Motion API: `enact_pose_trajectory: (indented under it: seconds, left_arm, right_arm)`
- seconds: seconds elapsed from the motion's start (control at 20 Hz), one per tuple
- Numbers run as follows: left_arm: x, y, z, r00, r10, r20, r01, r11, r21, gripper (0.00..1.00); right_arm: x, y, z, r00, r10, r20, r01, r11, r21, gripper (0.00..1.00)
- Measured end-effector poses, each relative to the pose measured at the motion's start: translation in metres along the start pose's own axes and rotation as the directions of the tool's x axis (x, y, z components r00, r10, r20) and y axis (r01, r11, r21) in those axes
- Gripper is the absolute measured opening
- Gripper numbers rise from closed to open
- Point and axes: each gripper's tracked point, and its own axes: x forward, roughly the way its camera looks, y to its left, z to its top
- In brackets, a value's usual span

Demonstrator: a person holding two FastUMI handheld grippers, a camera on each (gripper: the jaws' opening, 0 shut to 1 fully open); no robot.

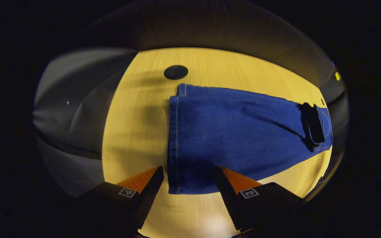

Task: Grasp the waist and the cuffs of the jeans and fold them to make the two legs overlap; first hold the waist and fold one-third of the jeans toward the cuffs, then hold the cuffs and fold the remaining one-third in the same direction to finish folding.

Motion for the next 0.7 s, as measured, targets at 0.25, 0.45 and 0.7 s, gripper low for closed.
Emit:
enact_pose_trajectory:
  seconds: [0.25, 0.45, 0.7]
  left_arm:
    - [-0.006, -0.015, -0.007, 0.998, -0.015, -0.061, 0.02, 0.996, 0.089, 0.94]
    - [-0.011, -0.042, 0.004, 0.999, -0.052, 0.016, 0.052, 0.998, 0.025, 0.31]
    - [-0.015, -0.052, 0.011, 0.997, -0.067, 0.038, 0.071, 0.992, -0.108, 0.06]
  right_arm:
    - [0.011, 0.02, 0.02, 0.998, 0.057, 0.009, -0.057, 0.997, 0.043, 0.97]
    - [0.014, 0.025, 0.032, 0.996, 0.08, 0.026, -0.081, 0.996, 0.034, 0.96]
    - [0.006, 0.017, 0.029, 0.997, 0.078, 0.019, -0.078, 0.997, 0.018, 0.96]
